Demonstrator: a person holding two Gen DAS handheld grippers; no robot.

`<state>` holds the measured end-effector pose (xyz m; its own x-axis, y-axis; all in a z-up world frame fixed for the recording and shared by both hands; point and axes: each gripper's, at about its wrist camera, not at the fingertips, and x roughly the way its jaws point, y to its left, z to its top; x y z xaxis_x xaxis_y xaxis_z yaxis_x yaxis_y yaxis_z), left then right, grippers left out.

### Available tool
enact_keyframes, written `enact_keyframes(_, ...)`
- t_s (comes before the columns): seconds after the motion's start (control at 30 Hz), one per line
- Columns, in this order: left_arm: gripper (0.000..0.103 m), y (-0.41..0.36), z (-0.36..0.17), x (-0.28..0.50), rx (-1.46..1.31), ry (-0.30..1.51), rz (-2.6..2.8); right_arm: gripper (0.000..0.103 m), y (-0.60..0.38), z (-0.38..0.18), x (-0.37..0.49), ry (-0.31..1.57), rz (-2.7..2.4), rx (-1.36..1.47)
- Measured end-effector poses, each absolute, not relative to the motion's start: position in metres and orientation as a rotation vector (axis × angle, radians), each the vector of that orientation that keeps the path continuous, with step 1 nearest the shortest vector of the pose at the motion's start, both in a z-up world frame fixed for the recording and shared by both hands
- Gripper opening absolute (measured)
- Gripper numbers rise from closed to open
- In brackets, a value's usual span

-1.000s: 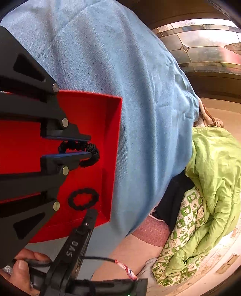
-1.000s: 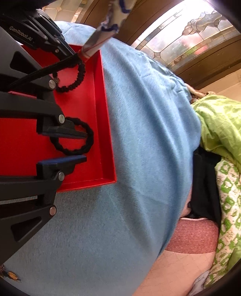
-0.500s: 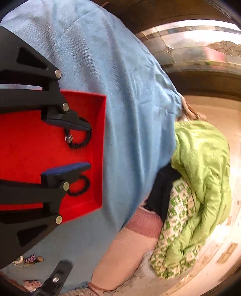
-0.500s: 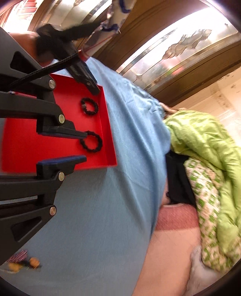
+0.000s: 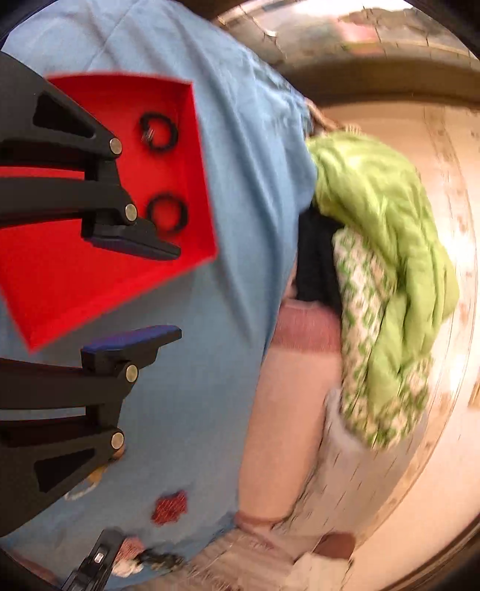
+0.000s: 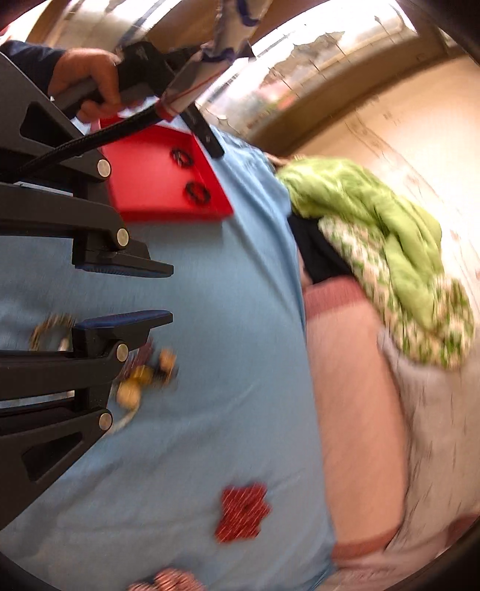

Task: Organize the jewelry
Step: 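Grasp the leopard-print bracelet with the left tool while the right reaches the pearls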

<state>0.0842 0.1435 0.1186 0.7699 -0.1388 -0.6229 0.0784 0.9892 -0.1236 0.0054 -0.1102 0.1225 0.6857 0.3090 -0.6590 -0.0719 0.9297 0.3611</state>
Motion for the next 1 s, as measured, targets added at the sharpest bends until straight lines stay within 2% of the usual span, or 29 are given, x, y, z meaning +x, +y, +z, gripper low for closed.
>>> enact_keyframes(0.37, 0.035, 0.059, 0.082, 0.03, -0.084, 0.854, -0.372, 0.019, -0.197, 0.076, 0.016, 0.929, 0.079, 0.511)
enact_keyframes(0.77, 0.034, -0.017, 0.015, 0.026, 0.081, 1.061, -0.539, 0.019, -0.2, 0.074, 0.016, 0.931, 0.079, 0.502)
enact_keyframes(0.83, 0.03, -0.021, 0.011, 0.027, 0.093, 1.05, -0.534, 0.019, -0.198, 0.072, 0.018, 0.937, 0.082, 0.489)
enact_keyframes(0.87, 0.02, -0.022, 0.012, 0.028, 0.103, 1.044, -0.53, 0.019, -0.197, 0.071, 0.018, 0.939, 0.082, 0.484)
enact_keyframes(0.9, 0.004, -0.023, 0.012, 0.031, 0.102, 1.046, -0.534, 0.019, -0.195, 0.07, 0.019, 0.945, 0.087, 0.479)
enact_keyframes(1.0, 0.005, -0.018, 0.017, 0.032, 0.102, 1.035, -0.536, 0.019, -0.194, 0.067, 0.02, 0.961, 0.084, 0.462)
